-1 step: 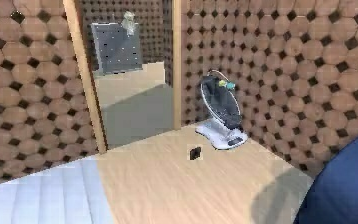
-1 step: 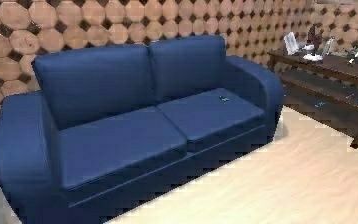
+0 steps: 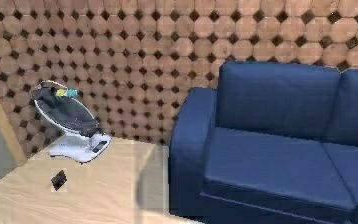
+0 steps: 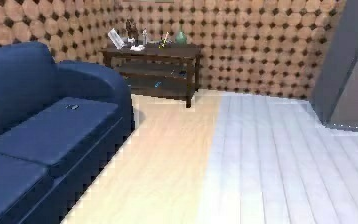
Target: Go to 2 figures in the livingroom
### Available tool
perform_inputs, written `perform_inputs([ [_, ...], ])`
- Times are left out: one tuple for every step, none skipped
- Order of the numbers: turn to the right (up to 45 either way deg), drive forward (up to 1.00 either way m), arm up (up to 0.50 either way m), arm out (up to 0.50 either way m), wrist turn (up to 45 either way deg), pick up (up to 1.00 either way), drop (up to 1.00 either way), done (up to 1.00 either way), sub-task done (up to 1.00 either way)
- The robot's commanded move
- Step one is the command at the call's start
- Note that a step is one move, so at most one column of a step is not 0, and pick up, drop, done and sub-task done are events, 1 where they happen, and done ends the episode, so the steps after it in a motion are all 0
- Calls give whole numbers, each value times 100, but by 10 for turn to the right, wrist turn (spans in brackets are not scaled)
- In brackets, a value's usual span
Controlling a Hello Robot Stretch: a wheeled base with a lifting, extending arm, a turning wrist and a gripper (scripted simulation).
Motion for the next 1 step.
perform_inputs([
  [450, 0, 0, 0, 0, 0, 0, 0, 0],
])
